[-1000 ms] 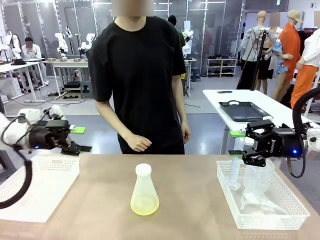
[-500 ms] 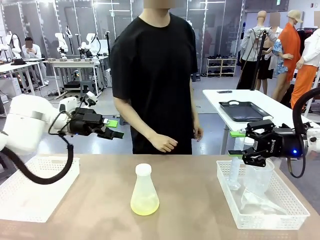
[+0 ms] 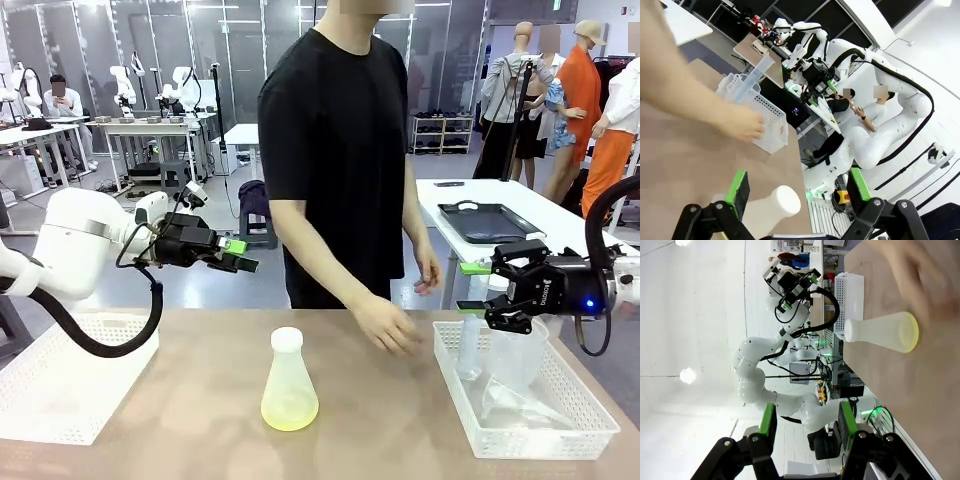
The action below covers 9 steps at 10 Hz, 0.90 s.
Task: Prepare the solutions needed for the experiment.
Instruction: When the human places the Big flask in the center of the table, pick up the Big flask and place it in the left Organizing basket.
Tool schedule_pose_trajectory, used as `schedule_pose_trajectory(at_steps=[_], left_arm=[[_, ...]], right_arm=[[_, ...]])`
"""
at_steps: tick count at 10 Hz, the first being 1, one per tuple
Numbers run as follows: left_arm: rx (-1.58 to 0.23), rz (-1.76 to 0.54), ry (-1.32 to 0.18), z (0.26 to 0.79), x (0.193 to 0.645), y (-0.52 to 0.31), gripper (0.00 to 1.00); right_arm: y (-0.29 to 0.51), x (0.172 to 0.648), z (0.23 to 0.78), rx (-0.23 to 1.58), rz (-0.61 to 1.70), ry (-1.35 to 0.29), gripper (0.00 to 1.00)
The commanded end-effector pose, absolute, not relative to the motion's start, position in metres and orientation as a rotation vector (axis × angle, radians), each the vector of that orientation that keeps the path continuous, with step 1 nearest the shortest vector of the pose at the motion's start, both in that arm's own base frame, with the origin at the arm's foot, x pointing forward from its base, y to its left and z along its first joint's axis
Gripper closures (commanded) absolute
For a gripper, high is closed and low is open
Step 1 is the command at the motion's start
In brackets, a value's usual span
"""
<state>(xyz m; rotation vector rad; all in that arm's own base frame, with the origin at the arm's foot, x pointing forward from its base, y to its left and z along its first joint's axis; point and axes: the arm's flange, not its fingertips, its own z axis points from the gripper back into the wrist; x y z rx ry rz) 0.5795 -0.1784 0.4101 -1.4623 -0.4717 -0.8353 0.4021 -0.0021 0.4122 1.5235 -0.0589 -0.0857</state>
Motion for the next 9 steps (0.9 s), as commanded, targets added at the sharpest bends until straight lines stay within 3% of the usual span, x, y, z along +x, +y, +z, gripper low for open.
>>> schedule_pose_trajectory(at_steps=[1,6,9], left_arm=[[-1.467,-0.81,-0.464,0.415,0.569,-0.176,0.0],[-1.463,-0.829,-0.467,0.41,0.574,-0.177,0.0],[-1.449,-1.07,-0.626,0.398,0.644,-0.209,0.0]], right_arm=[[-0.002,0.402,0.412,1.53,-0.084,-0.06,0.37],[-0.002,0.402,0.412,1.53,-0.084,-0.06,0.37],[-0.002,0.402,0.412,1.53,-0.084,-0.06,0.37]])
